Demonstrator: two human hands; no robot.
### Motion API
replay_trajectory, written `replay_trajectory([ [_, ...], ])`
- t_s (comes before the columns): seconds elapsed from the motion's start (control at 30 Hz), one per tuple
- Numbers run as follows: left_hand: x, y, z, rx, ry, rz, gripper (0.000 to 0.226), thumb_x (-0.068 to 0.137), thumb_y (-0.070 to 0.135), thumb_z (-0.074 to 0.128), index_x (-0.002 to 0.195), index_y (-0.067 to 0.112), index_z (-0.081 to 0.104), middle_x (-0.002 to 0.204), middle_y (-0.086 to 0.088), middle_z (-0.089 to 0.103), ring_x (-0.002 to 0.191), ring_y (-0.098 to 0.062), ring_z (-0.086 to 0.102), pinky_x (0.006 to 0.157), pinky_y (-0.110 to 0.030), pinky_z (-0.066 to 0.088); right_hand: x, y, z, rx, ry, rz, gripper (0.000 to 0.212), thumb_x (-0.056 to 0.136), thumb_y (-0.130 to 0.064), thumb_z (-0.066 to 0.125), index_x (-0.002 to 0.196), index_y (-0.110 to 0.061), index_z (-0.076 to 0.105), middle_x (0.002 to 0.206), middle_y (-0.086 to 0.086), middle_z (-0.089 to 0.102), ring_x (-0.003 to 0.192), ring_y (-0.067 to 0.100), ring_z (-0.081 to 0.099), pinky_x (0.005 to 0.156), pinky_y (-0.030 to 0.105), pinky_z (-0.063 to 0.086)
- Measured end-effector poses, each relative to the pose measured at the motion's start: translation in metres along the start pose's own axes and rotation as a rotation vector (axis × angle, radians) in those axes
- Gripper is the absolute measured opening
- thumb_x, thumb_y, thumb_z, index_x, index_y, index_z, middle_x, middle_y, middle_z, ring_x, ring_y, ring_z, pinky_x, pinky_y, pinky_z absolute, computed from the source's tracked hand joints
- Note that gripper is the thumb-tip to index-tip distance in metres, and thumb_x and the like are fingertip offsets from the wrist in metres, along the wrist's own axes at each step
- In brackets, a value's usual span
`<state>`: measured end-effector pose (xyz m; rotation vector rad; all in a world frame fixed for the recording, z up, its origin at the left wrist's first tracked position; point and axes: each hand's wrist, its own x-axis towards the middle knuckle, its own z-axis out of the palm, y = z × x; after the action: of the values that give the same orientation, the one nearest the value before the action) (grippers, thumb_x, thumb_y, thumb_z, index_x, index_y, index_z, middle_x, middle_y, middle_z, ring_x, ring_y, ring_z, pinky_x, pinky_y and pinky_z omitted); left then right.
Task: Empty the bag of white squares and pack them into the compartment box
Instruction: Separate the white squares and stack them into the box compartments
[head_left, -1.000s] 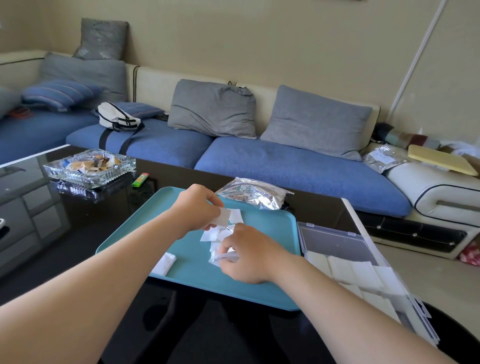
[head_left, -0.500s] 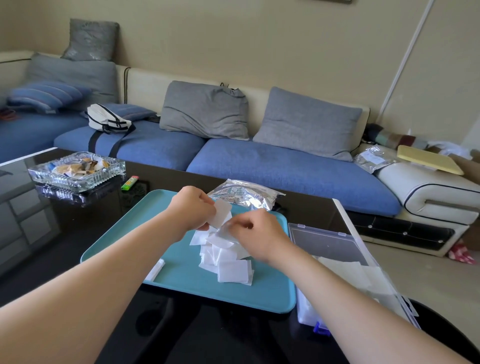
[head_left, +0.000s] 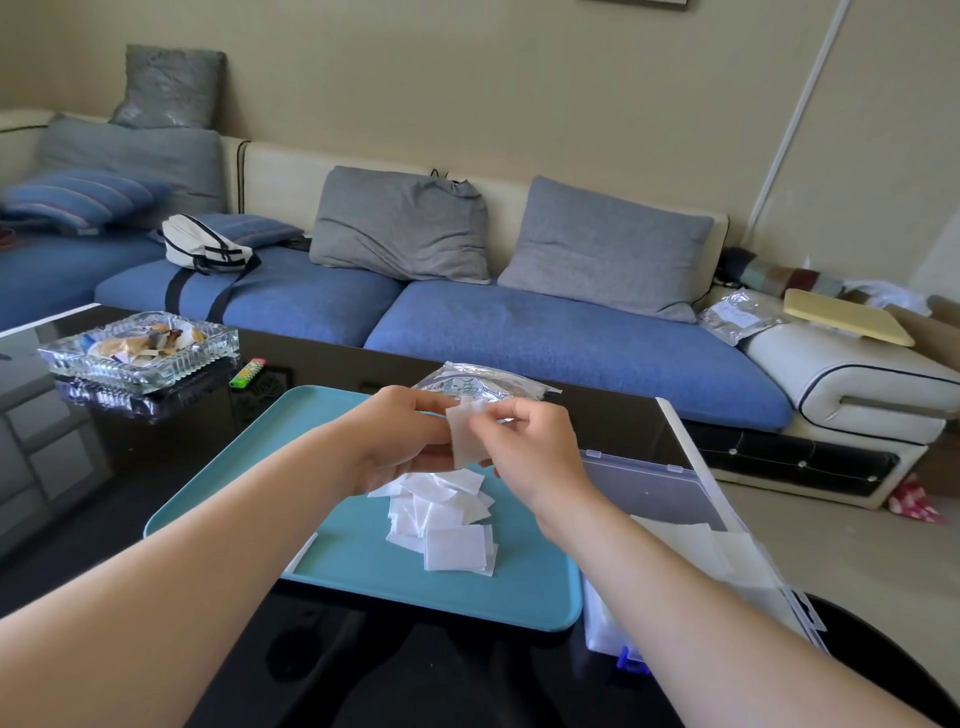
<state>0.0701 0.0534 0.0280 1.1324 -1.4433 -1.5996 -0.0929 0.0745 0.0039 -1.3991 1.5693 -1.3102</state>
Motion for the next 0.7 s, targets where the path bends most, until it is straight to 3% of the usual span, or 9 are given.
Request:
replay_trajectory([
  [0.07,-0.0014,0.0006,-0.0001,-0.016,-0.014,0.003,0.019,0.099,0.002,0.069,0.117,0.000,0.074,0.110,-0.017,0.078,0.101,-0.030,0.077,0.088,-0.032,0.063,-0.0007,-0.0008,-0.0001,-0.011,-0.004,-0.017,0.016,0.087,-0.042,0.080,0.089,-0.026,0.079,0.076,-0.003,0.078,0.071,0.016,0.076,0.062,0.025,0.056],
  [0.2,0.0006,0.0005,-0.0019,-0.009,-0.003,-0.025,0.022,0.099,0.000,0.066,0.119,0.000,0.073,0.113,-0.020,0.077,0.106,-0.030,0.076,0.093,-0.035,0.062,-0.0023,-0.0016,-0.0015,-0.048,0.073,-0.061,0.007,0.091,-0.031,0.076,0.086,-0.026,0.075,0.073,-0.003,0.078,0.067,0.015,0.075,0.061,0.025,0.052],
  [0.4,-0.0019,0.0029,-0.0007,-0.026,-0.030,-0.038,0.019,0.100,-0.002,0.063,0.116,0.000,0.073,0.109,-0.019,0.078,0.106,-0.027,0.076,0.094,-0.035,0.061,0.0007,0.0019,0.0028,-0.110,0.173,-0.056,0.006,0.088,-0.035,0.070,0.087,-0.029,0.070,0.081,-0.007,0.076,0.077,0.015,0.075,0.077,0.042,0.063],
  [0.57,0.0007,0.0010,-0.0010,-0.067,-0.002,-0.037,0.021,0.101,-0.005,0.058,0.117,-0.005,0.071,0.114,-0.022,0.076,0.106,-0.029,0.076,0.088,-0.033,0.063,-0.0036,-0.0016,0.0026,-0.103,0.205,-0.061,0.002,0.091,-0.029,0.069,0.089,-0.028,0.068,0.089,-0.014,0.070,0.083,0.005,0.066,0.074,0.030,0.056],
  [0.7,0.0005,0.0011,0.0031,-0.104,0.025,-0.040,0.018,0.102,-0.007,0.053,0.104,-0.003,0.070,0.105,-0.021,0.077,0.096,-0.027,0.078,0.082,-0.032,0.065,-0.0054,-0.0046,0.0033,0.034,0.214,0.006,0.002,0.095,-0.027,0.067,0.094,-0.025,0.067,0.093,-0.009,0.070,0.083,0.005,0.065,0.065,0.022,0.046],
])
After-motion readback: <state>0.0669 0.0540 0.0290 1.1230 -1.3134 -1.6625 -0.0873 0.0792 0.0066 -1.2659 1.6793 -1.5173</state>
